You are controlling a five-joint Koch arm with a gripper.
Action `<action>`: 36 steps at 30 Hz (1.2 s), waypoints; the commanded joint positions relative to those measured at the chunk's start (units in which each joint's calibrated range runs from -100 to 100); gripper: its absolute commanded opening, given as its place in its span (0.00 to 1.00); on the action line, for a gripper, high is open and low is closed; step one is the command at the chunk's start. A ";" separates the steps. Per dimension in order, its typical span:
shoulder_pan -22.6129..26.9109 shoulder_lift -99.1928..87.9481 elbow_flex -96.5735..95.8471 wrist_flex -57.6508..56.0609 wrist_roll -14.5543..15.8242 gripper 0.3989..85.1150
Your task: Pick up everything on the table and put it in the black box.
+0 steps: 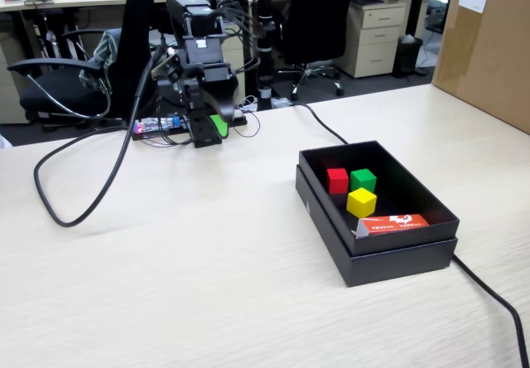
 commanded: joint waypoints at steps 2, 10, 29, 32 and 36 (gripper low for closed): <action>-0.63 -2.46 -4.00 3.95 -0.34 0.61; -1.76 -2.46 -19.68 19.58 -2.15 0.62; -1.61 -2.46 -50.87 51.12 -5.62 0.62; -1.32 -2.46 -51.78 49.99 -5.27 0.60; -1.12 -2.46 -51.78 45.76 -5.18 0.59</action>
